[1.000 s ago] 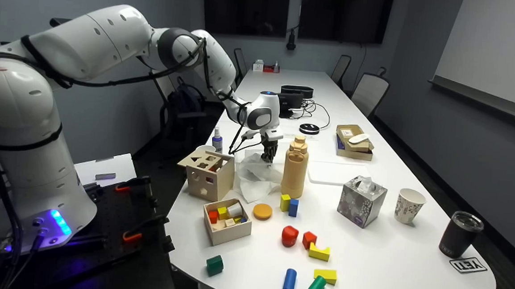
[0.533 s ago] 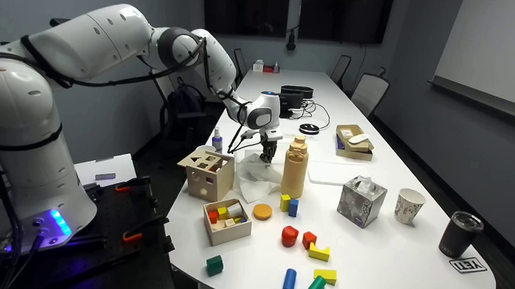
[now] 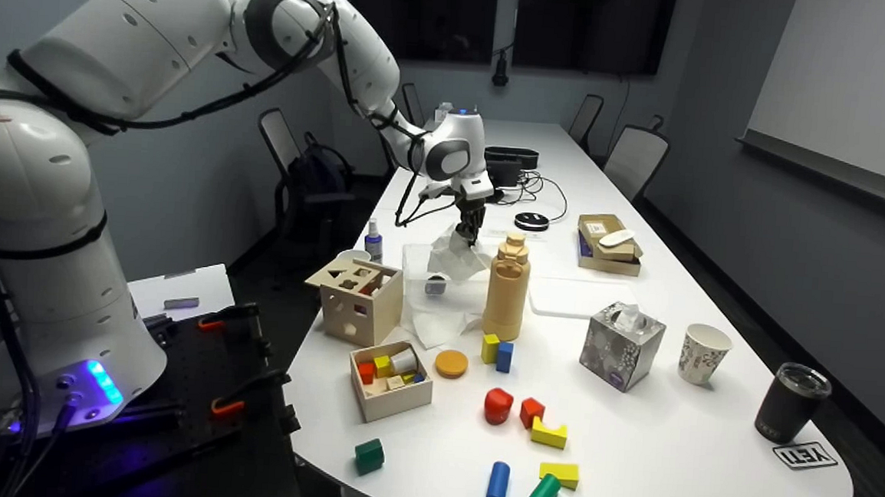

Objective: Pick up the wipe and clean the basket

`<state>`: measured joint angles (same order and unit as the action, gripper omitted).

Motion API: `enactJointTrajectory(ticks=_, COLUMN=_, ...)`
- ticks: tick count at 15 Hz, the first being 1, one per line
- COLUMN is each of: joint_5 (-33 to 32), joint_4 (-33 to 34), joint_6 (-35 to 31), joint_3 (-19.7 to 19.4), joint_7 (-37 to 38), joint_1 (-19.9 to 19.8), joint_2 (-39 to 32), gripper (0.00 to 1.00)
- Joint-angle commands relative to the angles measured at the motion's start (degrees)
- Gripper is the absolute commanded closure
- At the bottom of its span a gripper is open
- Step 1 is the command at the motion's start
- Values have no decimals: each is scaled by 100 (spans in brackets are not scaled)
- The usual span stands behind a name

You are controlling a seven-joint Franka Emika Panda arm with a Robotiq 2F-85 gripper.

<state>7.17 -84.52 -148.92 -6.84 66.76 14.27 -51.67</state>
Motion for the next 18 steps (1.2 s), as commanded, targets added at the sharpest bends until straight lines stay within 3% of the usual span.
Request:
enactJointTrajectory(ticks=1, joint_5=-33, joint_4=-1078, joint_6=-397, joint_3=-27, joint_7=-15, joint_1=-14, joint_2=1241, gripper=99)
enactJointTrajectory(ticks=5, joint_5=-139, joint_4=-1503, joint_6=-1385, joint_3=-391, joint_7=153, joint_1=-42, joint_2=2088, gripper=99)
enactJointTrajectory(ticks=9, joint_5=-279, joint_4=-1709, joint_6=-2081, joint_3=-1423, joint_7=377, joint_1=65, joint_2=2591, gripper=99)
enactJointTrajectory(ticks=14, joint_5=-284, joint_4=-1818, joint_6=-2025, joint_3=-2913, joint_7=652, joint_1=-115, joint_2=2399, gripper=99)
enactJointTrajectory(ticks=18, joint_5=-158, joint_4=-2092, joint_6=-1432, joint_3=-3282, joint_7=497, joint_1=-458, joint_2=1892, gripper=99)
